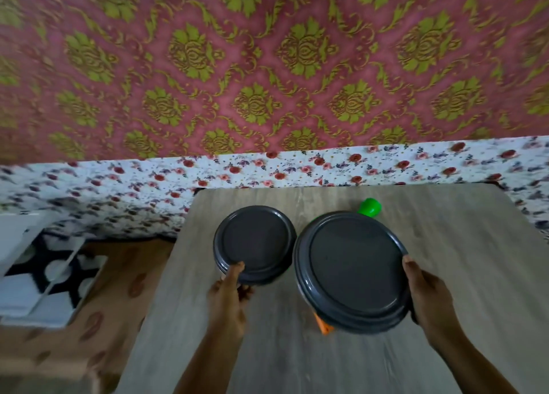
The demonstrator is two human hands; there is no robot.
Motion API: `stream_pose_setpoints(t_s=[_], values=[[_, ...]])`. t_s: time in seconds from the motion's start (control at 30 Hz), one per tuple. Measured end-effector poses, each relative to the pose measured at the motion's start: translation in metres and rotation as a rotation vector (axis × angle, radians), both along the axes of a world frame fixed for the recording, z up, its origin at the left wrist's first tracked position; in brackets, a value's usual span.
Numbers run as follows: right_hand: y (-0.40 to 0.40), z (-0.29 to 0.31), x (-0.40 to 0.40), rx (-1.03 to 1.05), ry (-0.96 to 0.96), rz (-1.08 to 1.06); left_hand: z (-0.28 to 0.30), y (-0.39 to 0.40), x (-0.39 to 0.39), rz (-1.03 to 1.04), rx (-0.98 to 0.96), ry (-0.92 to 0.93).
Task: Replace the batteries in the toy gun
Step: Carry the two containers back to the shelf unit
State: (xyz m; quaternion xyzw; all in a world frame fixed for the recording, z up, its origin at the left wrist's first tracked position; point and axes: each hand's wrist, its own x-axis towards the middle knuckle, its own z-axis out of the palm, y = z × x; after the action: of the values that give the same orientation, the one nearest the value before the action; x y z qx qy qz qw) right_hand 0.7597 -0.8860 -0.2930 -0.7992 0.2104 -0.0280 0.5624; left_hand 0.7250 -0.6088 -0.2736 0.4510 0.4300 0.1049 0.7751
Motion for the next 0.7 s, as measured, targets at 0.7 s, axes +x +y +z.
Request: stream_pose_setpoints(t_s=[0.7], values=[[0.158,0.021,0.006,-0.127,-0.119,0.396,0.002,0.119,-0.118,0.401,-0.003,-0.096]])
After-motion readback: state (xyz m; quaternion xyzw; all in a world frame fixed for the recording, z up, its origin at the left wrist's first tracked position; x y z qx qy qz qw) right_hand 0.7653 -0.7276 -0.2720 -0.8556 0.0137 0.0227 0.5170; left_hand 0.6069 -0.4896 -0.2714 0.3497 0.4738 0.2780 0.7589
